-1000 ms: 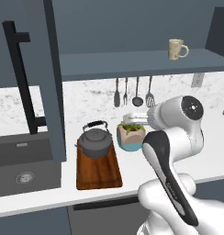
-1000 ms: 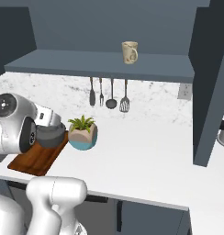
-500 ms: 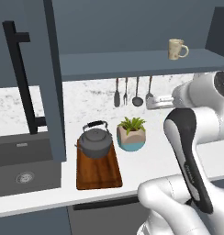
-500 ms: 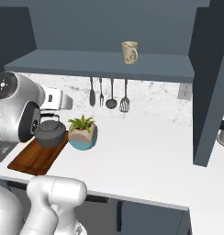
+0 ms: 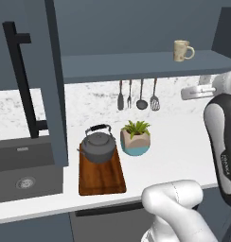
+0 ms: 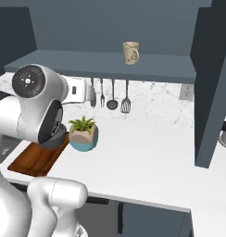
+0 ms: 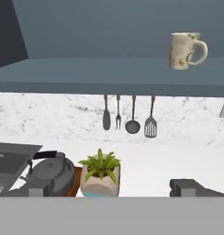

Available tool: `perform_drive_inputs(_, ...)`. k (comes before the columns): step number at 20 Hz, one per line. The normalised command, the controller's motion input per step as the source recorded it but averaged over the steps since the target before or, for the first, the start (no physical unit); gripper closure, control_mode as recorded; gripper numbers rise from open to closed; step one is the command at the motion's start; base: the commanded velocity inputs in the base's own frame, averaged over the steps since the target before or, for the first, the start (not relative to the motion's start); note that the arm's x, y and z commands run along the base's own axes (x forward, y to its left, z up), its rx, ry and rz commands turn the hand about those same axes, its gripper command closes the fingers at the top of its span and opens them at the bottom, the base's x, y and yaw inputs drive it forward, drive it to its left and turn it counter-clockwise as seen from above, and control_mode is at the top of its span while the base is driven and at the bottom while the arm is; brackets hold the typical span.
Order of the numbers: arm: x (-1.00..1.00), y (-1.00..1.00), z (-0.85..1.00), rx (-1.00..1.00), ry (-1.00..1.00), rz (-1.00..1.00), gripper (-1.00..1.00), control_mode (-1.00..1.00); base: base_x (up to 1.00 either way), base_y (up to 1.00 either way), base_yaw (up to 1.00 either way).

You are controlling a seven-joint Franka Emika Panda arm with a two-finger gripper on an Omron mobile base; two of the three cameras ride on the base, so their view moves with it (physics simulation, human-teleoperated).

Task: Pick the kettle from the counter and place it on the tray. Then pick the mug from the cabinet and place it on the tray. Then close the cabinet doors.

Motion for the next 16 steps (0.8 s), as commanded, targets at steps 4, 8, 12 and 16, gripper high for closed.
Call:
perform_drive_inputs(4,0.04,-0.49,0.25,-0.02,-0.16,0.00,-1.00,-1.00,0.00,0.00,0.00)
perform_drive_inputs(8,0.04,-0.43,0.41,0.00,-0.04,0.00,-1.00,-1.00,0.00,0.00,0.00)
perform_drive_inputs(12,0.13,-0.47,0.36,0.00,0.05,0.00,-1.00,-1.00,0.00,0.00,0.00)
perform_drive_inputs(16,0.27,-0.34,0.30,0.00,0.08,-0.03,-1.00,-1.00,0.00,0.00,0.00)
